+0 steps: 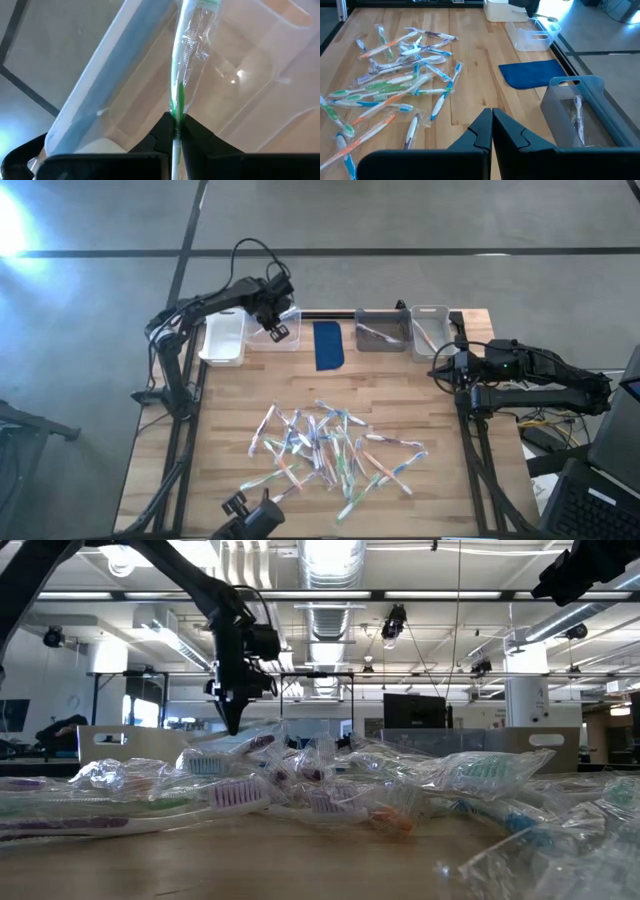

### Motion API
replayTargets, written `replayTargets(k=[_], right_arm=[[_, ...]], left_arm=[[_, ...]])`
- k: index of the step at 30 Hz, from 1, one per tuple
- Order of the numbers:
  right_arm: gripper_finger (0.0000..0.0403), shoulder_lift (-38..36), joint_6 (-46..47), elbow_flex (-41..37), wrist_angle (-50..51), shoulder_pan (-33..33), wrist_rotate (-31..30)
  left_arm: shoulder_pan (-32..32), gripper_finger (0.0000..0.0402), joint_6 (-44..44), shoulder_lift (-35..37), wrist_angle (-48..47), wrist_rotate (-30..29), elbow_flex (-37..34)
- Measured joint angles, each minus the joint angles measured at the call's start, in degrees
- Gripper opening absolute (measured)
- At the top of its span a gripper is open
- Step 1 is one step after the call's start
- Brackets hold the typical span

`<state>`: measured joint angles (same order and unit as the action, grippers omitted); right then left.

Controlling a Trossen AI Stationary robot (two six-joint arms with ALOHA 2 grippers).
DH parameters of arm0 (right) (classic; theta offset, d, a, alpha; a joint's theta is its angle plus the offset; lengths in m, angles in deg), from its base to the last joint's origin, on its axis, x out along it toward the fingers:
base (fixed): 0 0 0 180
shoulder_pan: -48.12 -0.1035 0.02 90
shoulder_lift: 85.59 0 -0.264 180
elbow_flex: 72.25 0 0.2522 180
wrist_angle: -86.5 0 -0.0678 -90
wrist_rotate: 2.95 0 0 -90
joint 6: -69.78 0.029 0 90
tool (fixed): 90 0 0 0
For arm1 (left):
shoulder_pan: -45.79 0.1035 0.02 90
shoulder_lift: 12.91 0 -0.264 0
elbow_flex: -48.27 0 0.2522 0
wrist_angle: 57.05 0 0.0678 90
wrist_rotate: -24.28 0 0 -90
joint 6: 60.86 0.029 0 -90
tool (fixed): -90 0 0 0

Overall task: Pick & Place Toothbrushes
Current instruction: Put the green toothbrush into the transparent bin

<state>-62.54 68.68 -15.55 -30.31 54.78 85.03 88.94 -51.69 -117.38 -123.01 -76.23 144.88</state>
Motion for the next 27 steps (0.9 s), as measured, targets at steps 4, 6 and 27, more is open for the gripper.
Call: replayTargets(k=[4, 6, 27], right_arm=[[0.0008, 0.00, 0.00, 0.00, 0.02, 0.01, -0.01], [0.0008, 0.00, 0.00, 0.00, 0.00, 0.02, -0.02], [0.0008, 0.00, 0.00, 0.00, 0.00, 0.02, 0.00]], left_arm=[[0.00, 0.0023, 0.07, 0.00, 1.96, -1.05, -2.55], [0.00, 0.0023, 0.17, 0.00, 2.83, -1.13, -3.54], [0.04, 0.0019, 0.81, -7.76, 5.94, -1.09, -3.43]])
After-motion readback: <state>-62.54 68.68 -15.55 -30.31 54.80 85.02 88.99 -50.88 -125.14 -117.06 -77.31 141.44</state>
